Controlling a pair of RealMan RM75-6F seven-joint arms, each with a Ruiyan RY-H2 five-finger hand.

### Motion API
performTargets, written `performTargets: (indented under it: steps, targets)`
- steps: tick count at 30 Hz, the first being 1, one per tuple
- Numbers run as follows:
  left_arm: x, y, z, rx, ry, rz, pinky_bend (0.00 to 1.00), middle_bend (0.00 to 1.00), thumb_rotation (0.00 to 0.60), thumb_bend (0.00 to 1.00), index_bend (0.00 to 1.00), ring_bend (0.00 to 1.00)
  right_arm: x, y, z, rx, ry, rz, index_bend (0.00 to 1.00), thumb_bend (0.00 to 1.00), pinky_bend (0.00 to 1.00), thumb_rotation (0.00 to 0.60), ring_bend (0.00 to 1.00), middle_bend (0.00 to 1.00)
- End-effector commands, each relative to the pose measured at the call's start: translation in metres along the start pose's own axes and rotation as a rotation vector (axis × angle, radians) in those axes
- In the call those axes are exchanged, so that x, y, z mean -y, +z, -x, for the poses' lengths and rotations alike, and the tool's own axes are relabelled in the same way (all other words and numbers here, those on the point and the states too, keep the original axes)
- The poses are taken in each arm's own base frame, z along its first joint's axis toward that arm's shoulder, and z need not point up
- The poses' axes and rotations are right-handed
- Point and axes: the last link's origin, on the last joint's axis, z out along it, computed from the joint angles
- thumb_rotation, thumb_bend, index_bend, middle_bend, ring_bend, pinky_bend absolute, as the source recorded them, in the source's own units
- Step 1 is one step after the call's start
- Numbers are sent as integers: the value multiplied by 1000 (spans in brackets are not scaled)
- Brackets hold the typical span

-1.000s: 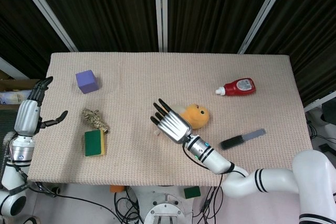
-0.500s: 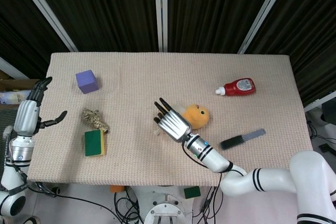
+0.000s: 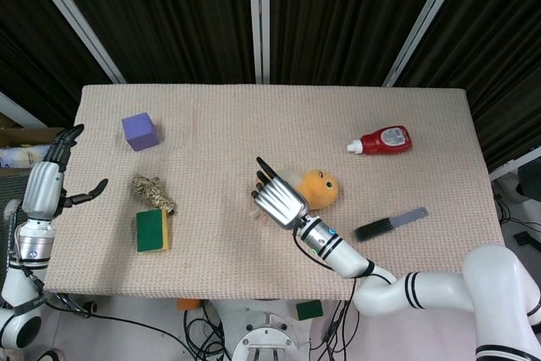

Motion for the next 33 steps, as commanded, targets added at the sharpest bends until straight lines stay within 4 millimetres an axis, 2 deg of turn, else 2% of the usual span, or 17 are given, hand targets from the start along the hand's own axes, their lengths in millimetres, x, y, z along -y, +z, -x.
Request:
performTargets:
  steps: [1,3,5,7,8,10,11,15,18,21,24,28,31,33]
  targets:
    - [0,0,0,0,0,0,211,66,600,206,73,33,0,0,1,3,-1,-5,808,473,0,600,231,749]
    - [0,0,0,1,0,1,211,66,600,206,73,33,-2,-2,1,17,-4,-15,722,449,0,600,215,694]
    - [0,0,0,1,0,2,211,66,600,206,74,33,-4,-4,0,29,1,-16,480,382,0,600,141,532]
    - [-1,1,0,1,0,2,211,66,600,206,74,33,-6,-5,-3,20,-1,-14,152,299,0,600,29,276]
    - [-1,1,0,2,1,3,211,66,600,206,74,33,-7,-6,-6,10,2,-12,50,269,0,600,3,161]
    - [-1,2,1,3,2,5,211,66,600,206,74,33,-9,-8,-10,-8,12,-10,0,230,0,600,0,34]
    - [-2,2,0,2,3,7,211,66,600,206,74,33,-10,-9,-13,-20,20,-9,0,220,0,600,0,8]
    - [-4,3,-1,-2,5,13,211,66,600,207,73,33,-16,-17,-21,-59,48,1,0,194,0,600,0,0]
    - [-5,2,-2,-4,9,16,211,66,600,206,73,33,-26,-35,-29,-96,57,25,0,192,0,600,0,0]
    - [-6,-2,-5,-2,29,18,211,66,600,207,74,33,-48,-75,-34,-135,68,97,0,197,0,600,0,0]
    - [-5,-9,-7,26,86,13,211,66,600,206,74,33,-81,-132,-29,-140,103,235,0,200,0,600,0,0]
    - [-7,-22,-10,69,219,-6,211,59,600,206,74,34,-127,-220,-9,-130,149,481,0,203,0,600,0,0]
    - [-9,-35,-12,85,338,-27,211,59,600,205,74,34,-145,-278,8,-112,177,633,0,207,0,600,0,0]
    - [-8,-47,-14,99,422,-44,211,59,600,197,74,34,-152,-306,16,-105,179,705,0,207,0,600,0,0]
